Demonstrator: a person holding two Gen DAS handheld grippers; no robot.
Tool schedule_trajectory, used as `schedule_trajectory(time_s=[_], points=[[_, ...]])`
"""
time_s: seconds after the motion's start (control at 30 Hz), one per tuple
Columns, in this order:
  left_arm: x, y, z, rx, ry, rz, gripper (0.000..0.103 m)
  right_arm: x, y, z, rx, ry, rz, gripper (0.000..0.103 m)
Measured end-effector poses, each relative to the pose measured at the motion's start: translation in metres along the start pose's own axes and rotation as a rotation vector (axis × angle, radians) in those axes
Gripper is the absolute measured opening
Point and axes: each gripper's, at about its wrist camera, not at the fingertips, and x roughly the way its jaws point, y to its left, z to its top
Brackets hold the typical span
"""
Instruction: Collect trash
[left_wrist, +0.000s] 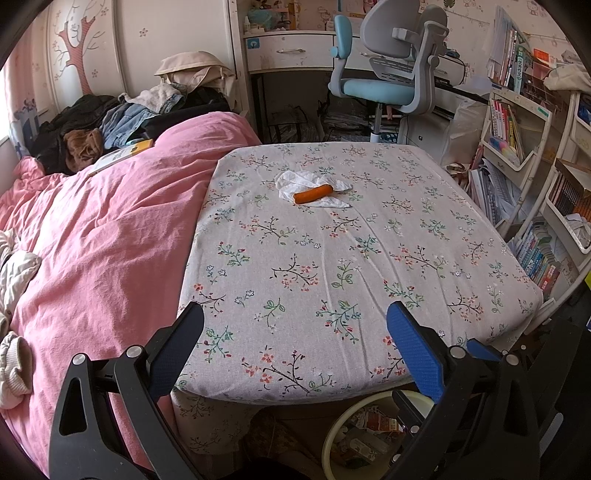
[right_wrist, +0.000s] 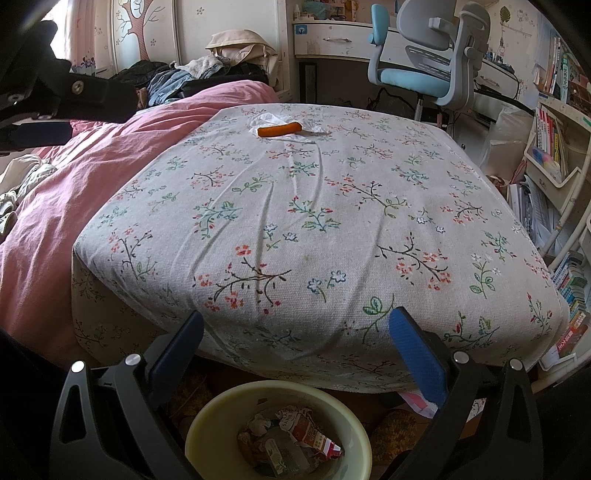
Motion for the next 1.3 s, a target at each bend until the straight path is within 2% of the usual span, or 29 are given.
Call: schedule_trajectory(time_s=[1.3], points=[[-0.0002,-0.0029,-0.0031,-0.002,0.002,-0.002,0.096,0.0003,0.0010,0.0003,0.002,-0.002,0.003,0.097]])
